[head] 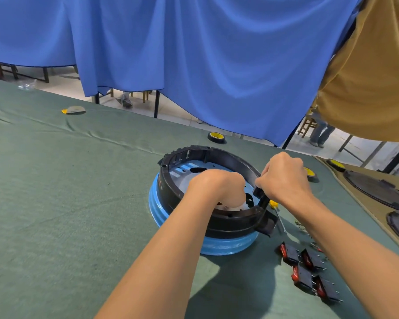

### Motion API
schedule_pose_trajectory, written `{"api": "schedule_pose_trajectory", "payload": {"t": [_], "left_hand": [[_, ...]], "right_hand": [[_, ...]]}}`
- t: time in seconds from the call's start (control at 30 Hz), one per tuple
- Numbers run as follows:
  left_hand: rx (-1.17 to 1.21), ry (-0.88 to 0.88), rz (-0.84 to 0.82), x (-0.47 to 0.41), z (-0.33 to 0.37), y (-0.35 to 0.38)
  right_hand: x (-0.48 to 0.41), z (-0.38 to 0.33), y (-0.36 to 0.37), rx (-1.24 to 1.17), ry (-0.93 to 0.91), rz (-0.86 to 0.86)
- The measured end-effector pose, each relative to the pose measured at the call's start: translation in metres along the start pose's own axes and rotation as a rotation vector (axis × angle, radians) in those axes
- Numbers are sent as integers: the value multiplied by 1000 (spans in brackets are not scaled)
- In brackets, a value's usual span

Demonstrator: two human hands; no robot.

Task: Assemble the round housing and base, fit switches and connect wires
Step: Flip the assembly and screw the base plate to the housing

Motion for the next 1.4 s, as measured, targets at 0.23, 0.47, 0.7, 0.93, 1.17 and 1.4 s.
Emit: {"api": "schedule_pose_trajectory", "payload": {"t": [0.23,0.47,0.7,0.93,1.17,1.4], "left_hand": [[150,-51,83,-6,-3,2],[558,-262,180,-8,16,-10],[867,-289,311,-31,41,-1],[961,-404,276,-34,45,-1],[1202,-481,396,-42,45,2],[1252,-481,393,-43,45,6]], "right_hand": [[-2,14,-11,-189,-3,-162],[-3,39,-8,-802,99,-286],[0,59,-1,-1119,77,-394],[-10,100,-10,-1159,30,-400],[-33,162,-15,-1027,124,-227],[-44,189,-4,-482,102,-202]]}}
Point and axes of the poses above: each hand's wrist, its own x-axis away from the middle knuckle, its own y-axis out of the palm, z = x × y, the point moved 1 cm from there along -x, towards the middle knuckle, and after that the axes turned 7 degrees about -z, right-handed, at the moved point
